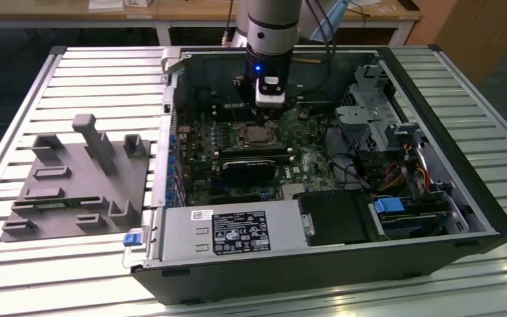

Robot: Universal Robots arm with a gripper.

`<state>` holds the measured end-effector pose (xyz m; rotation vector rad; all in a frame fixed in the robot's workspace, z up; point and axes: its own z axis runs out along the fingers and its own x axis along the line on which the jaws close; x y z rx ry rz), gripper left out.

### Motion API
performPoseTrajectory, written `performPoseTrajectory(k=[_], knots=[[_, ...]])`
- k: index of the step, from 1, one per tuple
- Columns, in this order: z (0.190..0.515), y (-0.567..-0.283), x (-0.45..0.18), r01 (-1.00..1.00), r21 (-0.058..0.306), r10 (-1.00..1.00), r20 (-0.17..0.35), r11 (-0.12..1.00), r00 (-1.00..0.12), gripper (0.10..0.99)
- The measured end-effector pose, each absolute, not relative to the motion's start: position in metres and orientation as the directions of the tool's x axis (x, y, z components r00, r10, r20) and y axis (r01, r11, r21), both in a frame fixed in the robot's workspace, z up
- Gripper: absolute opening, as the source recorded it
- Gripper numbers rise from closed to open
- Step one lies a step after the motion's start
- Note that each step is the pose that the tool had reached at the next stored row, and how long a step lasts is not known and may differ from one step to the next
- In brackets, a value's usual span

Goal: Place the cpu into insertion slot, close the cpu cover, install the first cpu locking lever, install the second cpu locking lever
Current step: 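Close the cpu cover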

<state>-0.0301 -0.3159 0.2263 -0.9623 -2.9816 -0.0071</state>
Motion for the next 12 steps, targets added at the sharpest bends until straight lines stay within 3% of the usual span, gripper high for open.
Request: performPoseTrajectory(k=[12], knots=[[0.2259,-0.3158,-0.0301,0.396,0.002,0.396,0.009,0.918,-0.918,0.102]])
